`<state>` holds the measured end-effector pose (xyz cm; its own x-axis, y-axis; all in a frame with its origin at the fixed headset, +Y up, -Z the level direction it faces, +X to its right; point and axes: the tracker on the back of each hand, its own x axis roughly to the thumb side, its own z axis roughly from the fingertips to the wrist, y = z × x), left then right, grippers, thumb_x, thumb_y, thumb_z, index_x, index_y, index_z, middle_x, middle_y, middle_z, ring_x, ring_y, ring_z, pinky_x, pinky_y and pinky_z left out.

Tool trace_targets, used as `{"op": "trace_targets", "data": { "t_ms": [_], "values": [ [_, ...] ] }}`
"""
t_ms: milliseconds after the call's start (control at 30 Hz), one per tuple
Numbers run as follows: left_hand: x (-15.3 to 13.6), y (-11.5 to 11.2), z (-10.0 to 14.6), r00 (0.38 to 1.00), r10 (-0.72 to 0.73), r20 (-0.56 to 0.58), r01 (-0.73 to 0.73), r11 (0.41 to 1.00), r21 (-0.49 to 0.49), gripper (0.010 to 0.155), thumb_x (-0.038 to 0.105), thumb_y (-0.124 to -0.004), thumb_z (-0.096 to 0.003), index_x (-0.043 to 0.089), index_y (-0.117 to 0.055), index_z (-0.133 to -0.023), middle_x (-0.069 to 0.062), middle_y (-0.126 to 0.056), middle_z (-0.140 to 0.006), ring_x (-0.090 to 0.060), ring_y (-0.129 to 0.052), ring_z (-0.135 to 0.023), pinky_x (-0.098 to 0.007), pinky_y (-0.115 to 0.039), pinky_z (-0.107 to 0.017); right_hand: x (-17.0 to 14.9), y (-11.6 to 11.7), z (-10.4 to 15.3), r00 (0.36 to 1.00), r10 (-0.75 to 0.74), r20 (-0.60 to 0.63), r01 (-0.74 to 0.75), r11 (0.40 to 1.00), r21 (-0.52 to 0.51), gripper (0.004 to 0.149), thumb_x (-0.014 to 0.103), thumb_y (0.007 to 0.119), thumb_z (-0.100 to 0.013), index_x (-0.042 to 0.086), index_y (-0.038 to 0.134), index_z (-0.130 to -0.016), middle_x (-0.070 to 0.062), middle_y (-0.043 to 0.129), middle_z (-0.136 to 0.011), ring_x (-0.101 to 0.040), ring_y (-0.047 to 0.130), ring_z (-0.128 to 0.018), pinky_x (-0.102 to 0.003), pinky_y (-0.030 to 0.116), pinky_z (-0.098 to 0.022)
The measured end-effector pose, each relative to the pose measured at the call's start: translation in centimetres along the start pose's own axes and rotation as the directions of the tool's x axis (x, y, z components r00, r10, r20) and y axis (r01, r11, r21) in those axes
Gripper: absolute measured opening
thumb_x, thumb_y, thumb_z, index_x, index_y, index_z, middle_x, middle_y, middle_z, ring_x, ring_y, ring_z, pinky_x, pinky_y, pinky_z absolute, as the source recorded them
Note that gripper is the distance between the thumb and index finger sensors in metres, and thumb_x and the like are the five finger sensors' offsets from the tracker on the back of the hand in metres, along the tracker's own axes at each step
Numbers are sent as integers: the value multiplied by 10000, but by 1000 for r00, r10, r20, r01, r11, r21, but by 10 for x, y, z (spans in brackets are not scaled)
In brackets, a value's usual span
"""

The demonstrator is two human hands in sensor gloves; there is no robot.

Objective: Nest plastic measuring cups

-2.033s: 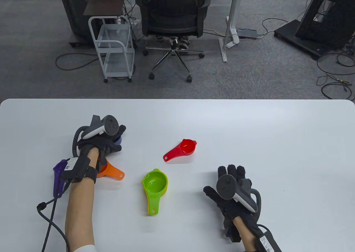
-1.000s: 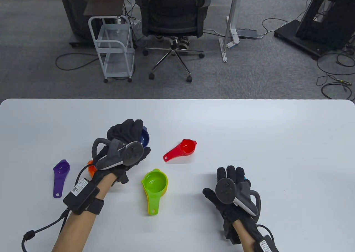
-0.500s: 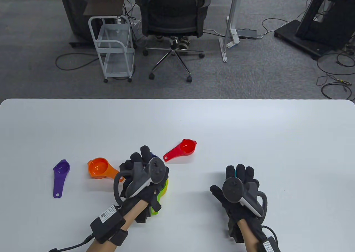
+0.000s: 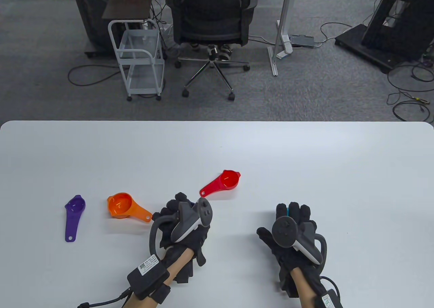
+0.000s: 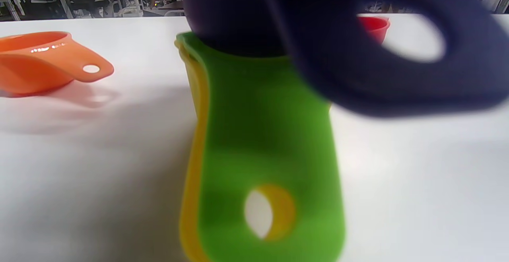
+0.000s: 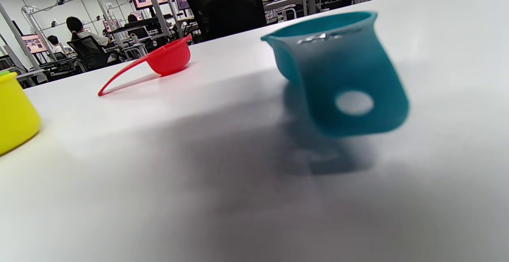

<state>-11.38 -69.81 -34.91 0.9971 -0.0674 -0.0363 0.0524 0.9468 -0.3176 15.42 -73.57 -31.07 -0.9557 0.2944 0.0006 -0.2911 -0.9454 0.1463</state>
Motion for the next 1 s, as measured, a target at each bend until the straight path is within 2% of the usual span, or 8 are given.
{"op": "trace_targets", "data": {
  "t_ms": [367,667,1000],
  "values": [
    [-5,-15,-14,1000,29,-3,-29,994,-101,1042,680,-576,-568,-66,-90,-1110,-401,-211,-979,-556,-438,-845,-812,-287,-593,1,-1,1,1000,5,-7,-5,1000,17,935,598,508,-544,-47,203,-1148,-476,90,-1119,-703,62,-915,-838,203,-607],
    [-6,-14,-13,999,33,4,-33,993,-114,1089,706,-626,-527,-44,-107,-1122,-385,-216,-1002,-555,-429,-863,-809,-288,-604,1,-1,2,1000,4,-12,-4,1000,27,933,597,508,-545,-48,205,-1148,-478,96,-1117,-705,66,-913,-838,203,-606],
    [-6,-17,-12,1000,20,6,-19,994,-110,1088,728,-595,-516,-40,-127,-1129,-377,-212,-1033,-560,-410,-877,-810,-272,-610,1,-1,2,1000,10,-18,-9,999,45,933,597,507,-544,-48,209,-1148,-480,98,-1117,-707,69,-913,-838,202,-606]
  ]
}}
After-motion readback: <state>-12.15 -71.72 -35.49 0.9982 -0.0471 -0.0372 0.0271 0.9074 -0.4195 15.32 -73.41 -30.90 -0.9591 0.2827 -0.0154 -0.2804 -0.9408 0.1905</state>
